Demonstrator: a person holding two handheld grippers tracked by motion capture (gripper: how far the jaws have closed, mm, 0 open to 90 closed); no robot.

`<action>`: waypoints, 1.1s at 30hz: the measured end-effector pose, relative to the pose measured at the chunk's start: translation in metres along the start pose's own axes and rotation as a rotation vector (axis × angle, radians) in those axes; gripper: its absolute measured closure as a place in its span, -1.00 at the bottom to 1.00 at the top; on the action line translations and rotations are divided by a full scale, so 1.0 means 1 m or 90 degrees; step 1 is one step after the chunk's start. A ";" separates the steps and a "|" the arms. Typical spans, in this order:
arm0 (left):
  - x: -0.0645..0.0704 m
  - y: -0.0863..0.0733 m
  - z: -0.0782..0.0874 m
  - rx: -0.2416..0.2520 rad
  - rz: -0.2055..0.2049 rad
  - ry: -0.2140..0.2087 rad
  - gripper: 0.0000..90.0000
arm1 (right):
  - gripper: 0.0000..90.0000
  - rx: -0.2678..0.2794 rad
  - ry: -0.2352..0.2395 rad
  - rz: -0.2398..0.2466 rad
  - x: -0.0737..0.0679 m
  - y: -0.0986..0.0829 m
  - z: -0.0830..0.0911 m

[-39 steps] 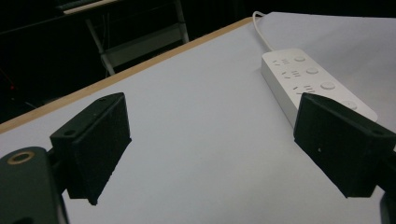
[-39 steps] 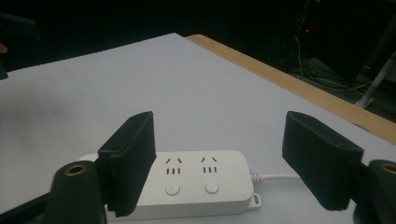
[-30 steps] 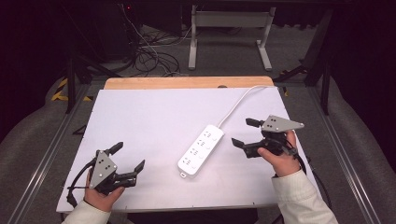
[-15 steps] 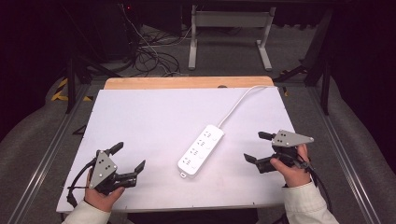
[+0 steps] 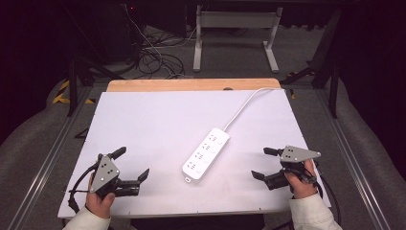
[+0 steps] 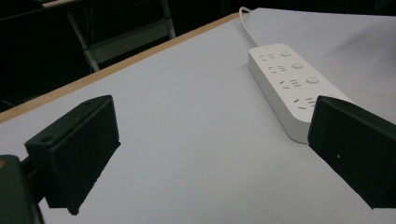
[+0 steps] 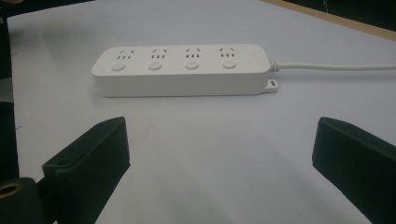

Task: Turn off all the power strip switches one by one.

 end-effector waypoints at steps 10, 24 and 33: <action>-0.003 -0.007 -0.001 -0.002 0.018 -0.013 -0.90 | -0.90 -0.032 0.000 0.005 -0.011 -0.021 -0.007; -0.012 -0.016 -0.002 -0.008 -0.011 0.031 -0.90 | -0.90 -0.011 -0.015 0.016 -0.008 -0.018 -0.004; -0.007 -0.013 -0.003 -0.009 -0.027 0.036 -0.91 | -0.89 -0.011 -0.017 0.015 -0.008 -0.019 -0.003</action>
Point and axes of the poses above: each handheld gripper's, and its own axes: z roughly backward along the jaws, y roughly out of its top, x roughly to its right, the point moved 6 cm from there along -z, roughly forward along the jaws, and after that the axes turned 9 degrees about -y, right-handed, at the moved point
